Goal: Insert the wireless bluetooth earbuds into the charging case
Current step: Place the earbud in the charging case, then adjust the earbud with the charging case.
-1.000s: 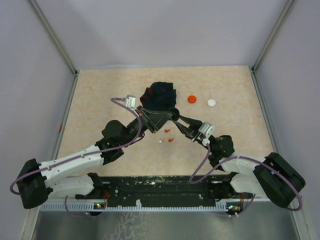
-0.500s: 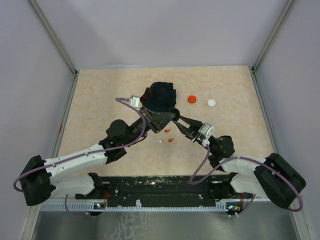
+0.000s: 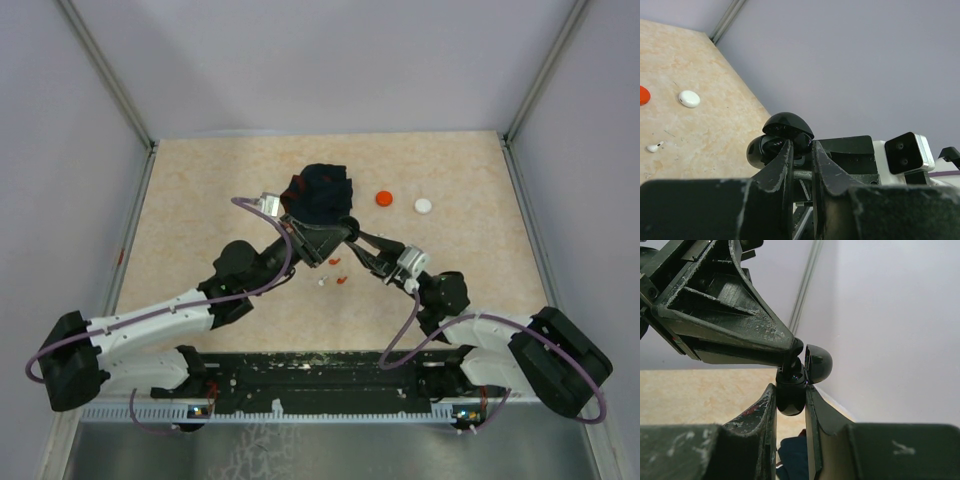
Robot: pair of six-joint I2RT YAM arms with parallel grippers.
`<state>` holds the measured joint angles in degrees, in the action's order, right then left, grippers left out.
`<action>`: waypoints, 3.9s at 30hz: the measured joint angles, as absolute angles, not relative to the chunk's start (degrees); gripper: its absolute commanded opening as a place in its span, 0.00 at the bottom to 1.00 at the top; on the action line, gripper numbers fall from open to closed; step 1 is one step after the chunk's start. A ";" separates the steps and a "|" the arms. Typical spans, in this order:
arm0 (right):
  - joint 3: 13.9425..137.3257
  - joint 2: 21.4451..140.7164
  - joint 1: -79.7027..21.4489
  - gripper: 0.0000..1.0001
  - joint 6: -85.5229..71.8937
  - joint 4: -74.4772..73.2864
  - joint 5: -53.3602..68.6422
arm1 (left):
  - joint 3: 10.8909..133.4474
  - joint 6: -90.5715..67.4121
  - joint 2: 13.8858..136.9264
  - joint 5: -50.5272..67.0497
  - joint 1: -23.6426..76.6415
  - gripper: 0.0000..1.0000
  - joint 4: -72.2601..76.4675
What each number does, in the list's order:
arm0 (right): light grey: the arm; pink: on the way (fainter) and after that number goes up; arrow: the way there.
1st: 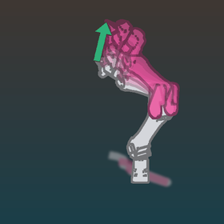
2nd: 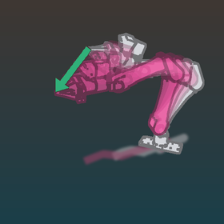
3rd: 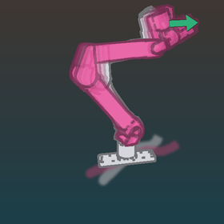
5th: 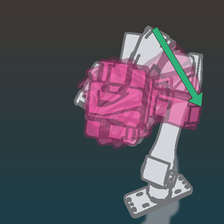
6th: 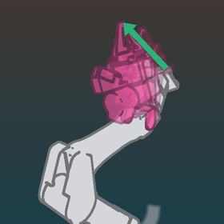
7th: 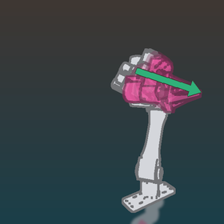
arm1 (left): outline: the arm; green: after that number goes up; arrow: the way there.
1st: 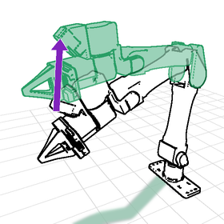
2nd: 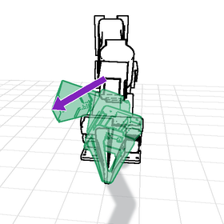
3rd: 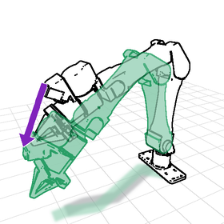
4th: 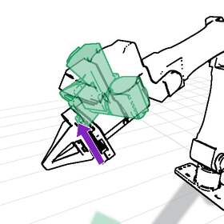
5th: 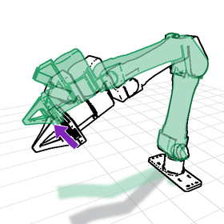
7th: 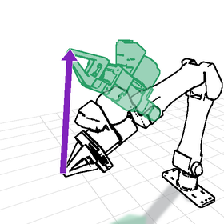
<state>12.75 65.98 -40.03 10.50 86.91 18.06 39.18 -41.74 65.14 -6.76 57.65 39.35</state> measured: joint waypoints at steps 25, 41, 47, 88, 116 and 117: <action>12.73 65.98 -40.03 0.00 10.48 84.86 17.87 | 39.64 -41.76 62.94 -9.45 58.15 0.44 33.06; 12.73 65.98 -40.03 0.00 10.46 84.14 17.47 | 40.84 -41.78 62.46 -10.72 58.15 0.49 29.65; 12.73 65.98 -40.03 0.00 10.46 84.23 16.91 | 42.54 -40.64 62.04 -11.38 58.15 0.54 26.35; 12.75 65.60 -40.03 0.00 8.71 82.98 16.32 | 43.62 -34.65 60.84 -5.30 58.13 0.67 24.99; 12.80 65.19 -40.03 0.00 8.34 80.97 14.52 | 44.69 -35.29 63.35 -0.93 58.13 0.63 24.34; 12.80 65.19 -40.03 0.00 8.34 80.84 14.48 | 44.84 -35.35 63.57 -0.73 58.13 0.63 24.32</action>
